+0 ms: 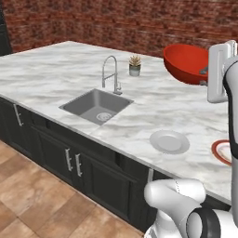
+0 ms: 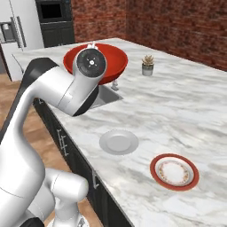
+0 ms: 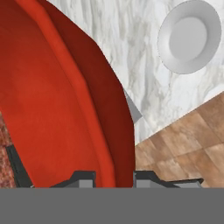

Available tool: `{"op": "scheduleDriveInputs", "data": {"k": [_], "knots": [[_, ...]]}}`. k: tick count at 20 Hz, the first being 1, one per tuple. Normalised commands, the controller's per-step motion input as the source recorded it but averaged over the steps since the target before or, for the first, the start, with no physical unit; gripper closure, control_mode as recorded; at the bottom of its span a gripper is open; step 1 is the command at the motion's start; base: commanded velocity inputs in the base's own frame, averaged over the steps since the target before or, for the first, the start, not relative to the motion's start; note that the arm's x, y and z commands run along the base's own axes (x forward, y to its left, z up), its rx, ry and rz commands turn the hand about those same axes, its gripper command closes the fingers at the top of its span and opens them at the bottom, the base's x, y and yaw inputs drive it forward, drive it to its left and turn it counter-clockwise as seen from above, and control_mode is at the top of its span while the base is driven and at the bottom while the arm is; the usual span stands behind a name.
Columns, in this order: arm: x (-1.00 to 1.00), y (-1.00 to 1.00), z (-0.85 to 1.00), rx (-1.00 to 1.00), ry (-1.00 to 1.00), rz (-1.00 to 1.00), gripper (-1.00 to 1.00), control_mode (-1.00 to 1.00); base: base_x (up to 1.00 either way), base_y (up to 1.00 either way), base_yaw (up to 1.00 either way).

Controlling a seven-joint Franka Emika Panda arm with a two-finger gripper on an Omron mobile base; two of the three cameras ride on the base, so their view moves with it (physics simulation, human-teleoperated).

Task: Move the bowls from the cabinet to the plates on the dining table.

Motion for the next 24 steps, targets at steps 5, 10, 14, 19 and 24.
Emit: {"op": "scheduleDriveInputs", "data": {"k": [5, 10, 14, 19, 24], "knots": [[0.00, 0.00, 0.00, 0.00, 0.00, 0.00, 1.00, 1.00, 0.00, -0.03, -0.24], [0.00, 0.00, 0.00, 0.00, 0.00, 0.00, 1.00, 1.00, 0.00, 0.00, -0.25], [0.00, 0.00, 0.00, 0.00, 0.00, 0.00, 1.00, 1.00, 0.01, 0.00, -0.20], [0.00, 0.00, 0.00, 0.00, 0.00, 0.00, 1.00, 1.00, 0.06, -0.06, -0.06], [0.00, 0.00, 0.00, 0.00, 0.00, 0.00, 1.00, 1.00, 0.01, -0.08, -0.20]]}}
